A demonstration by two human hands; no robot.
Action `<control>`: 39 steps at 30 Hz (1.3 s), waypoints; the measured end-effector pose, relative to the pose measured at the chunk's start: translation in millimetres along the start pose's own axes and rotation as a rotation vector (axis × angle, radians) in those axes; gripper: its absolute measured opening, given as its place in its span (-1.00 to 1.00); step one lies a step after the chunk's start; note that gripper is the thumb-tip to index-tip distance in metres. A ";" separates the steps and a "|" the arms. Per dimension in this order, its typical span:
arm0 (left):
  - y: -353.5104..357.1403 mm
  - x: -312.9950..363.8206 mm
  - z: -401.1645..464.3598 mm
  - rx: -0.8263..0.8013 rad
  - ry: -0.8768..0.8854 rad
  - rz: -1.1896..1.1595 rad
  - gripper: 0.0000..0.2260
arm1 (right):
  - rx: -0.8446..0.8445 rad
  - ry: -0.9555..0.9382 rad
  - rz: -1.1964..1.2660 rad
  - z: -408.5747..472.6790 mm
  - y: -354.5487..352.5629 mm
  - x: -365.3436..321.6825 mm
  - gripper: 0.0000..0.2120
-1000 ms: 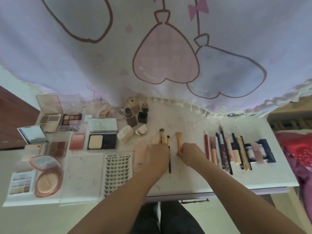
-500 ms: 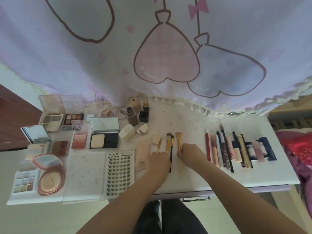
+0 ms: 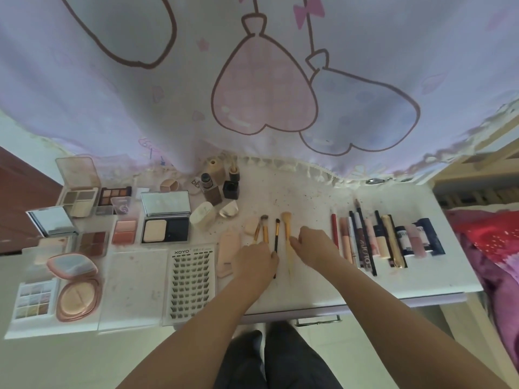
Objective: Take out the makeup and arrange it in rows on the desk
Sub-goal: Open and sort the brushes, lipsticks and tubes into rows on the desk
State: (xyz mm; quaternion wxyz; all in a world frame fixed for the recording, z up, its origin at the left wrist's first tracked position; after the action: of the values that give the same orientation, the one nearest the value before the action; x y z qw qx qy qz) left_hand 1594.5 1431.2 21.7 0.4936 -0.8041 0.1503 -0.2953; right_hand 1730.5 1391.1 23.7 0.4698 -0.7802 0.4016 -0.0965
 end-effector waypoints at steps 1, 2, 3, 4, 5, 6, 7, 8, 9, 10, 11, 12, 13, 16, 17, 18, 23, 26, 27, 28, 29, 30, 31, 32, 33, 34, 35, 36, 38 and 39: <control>-3.5 6.6 -0.4 0.017 0.019 -0.009 -0.72 | 0.015 0.010 0.002 -0.6 -7.5 6.9 -0.76; -5.9 15.5 1.0 0.034 0.048 -0.010 -0.72 | 0.033 0.026 0.006 -1.5 -16.2 15.6 -0.77; -7.2 26.4 3.3 0.050 0.089 -0.005 -0.73 | 0.049 0.050 0.005 -1.0 -24.8 25.9 -0.77; -7.3 38.8 6.1 0.059 0.132 -0.007 -0.74 | 0.066 0.075 0.001 -1.0 -33.6 36.9 -0.76; -6.5 53.0 8.4 0.058 0.177 -0.014 -0.75 | 0.075 0.094 -0.007 -0.5 -41.6 48.8 -0.77; -3.6 66.8 10.7 0.043 0.214 -0.022 -0.76 | 0.073 0.107 -0.012 0.3 -48.0 60.5 -0.77; 0.4 80.5 13.6 0.028 0.240 -0.034 -0.77 | 0.073 0.110 -0.016 2.1 -53.1 71.3 -0.77; 5.9 92.3 18.5 0.006 0.250 -0.046 -0.78 | 0.072 0.108 -0.026 5.0 -57.5 80.6 -0.76; 10.1 102.4 24.5 -0.013 0.243 -0.056 -0.79 | 0.070 0.101 -0.052 8.8 -61.5 88.4 -0.74; 15.0 110.6 31.9 -0.030 0.218 -0.060 -0.80 | 0.064 0.094 -0.074 12.7 -65.9 93.3 -0.74; 18.4 116.9 39.1 -0.039 0.177 -0.063 -0.82 | 0.055 0.080 -0.100 17.0 -70.7 96.8 -0.75; 21.9 120.9 46.1 -0.049 0.123 -0.066 -0.83 | 0.046 0.068 -0.108 21.2 -74.7 100.3 -0.76; 24.9 123.6 51.6 -0.052 0.074 -0.058 -0.84 | 0.032 0.058 -0.094 26.2 -77.8 103.4 -0.78; 29.9 129.5 60.1 -0.057 -0.014 -0.004 -0.84 | 0.018 0.003 -0.077 33.5 -84.5 108.6 -0.78; 31.4 130.4 61.5 -0.059 -0.036 -0.015 -0.83 | 0.019 -0.025 -0.086 36.1 -85.1 109.7 -0.76; 32.3 130.2 61.8 -0.058 -0.052 -0.034 -0.82 | 0.020 -0.046 -0.075 39.0 -85.5 110.6 -0.75; 20.6 131.3 47.1 0.050 0.080 -0.018 -0.80 | -0.130 -0.108 0.310 45.2 -93.2 97.7 -0.74; 5.5 126.8 36.2 0.136 0.107 -0.030 -0.79 | -0.271 -0.148 0.550 37.2 -105.2 84.0 -0.79; -0.5 124.1 33.4 0.159 0.102 -0.041 -0.79 | -0.298 -0.159 0.590 33.7 -109.7 80.3 -0.79; -6.4 121.1 30.5 0.177 0.103 -0.051 -0.78 | -0.320 -0.172 0.605 30.9 -113.7 76.7 -0.79; -11.7 118.4 27.5 0.186 0.112 -0.061 -0.78 | -0.337 -0.188 0.603 27.7 -117.3 73.4 -0.79; -16.3 116.7 25.9 0.176 0.129 -0.074 -0.77 | -0.350 -0.205 0.596 26.7 -119.7 71.2 -0.79; -19.7 114.9 23.2 0.163 0.133 -0.110 -0.77 | -0.360 -0.221 0.591 25.0 -120.8 69.1 -0.78; -22.0 113.2 20.6 0.144 0.131 -0.167 -0.78 | -0.363 -0.231 0.584 24.7 -120.2 68.0 -0.77; -22.7 110.8 18.4 0.131 0.124 -0.228 -0.78 | -0.366 -0.231 0.579 24.4 -119.1 66.9 -0.75; -23.0 107.8 16.0 0.130 0.120 -0.274 -0.78 | -0.373 -0.221 0.583 23.9 -117.4 66.0 -0.73; -23.3 104.0 13.2 0.133 0.121 -0.297 -0.79 | -0.390 -0.203 0.604 23.3 -115.1 65.2 -0.72; -23.2 100.2 10.3 0.130 0.121 -0.312 -0.79 | -0.411 -0.186 0.628 22.7 -111.7 64.6 -0.72; -22.1 94.6 3.8 0.111 0.122 -0.341 -0.81 | -0.463 -0.172 0.653 19.5 -102.2 63.0 -0.75; -21.3 92.6 1.0 0.103 0.124 -0.357 -0.81 | -0.497 -0.171 0.643 16.9 -97.1 61.5 -0.76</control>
State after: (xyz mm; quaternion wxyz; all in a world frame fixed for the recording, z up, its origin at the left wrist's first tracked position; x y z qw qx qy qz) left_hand 1666.4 1392.5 70.3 0.4637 -0.7717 0.0200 -0.4347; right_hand 1831.9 1381.0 79.3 0.3050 -0.7100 0.5954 0.2199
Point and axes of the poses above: each hand's wrist, its own z-axis towards the middle knuckle, its own y-axis out of the palm, x = y × z, the point moved 2 cm from there along z, towards the middle knuckle, and after that the axes turned 9 degrees about y, right-handed, at the moved point
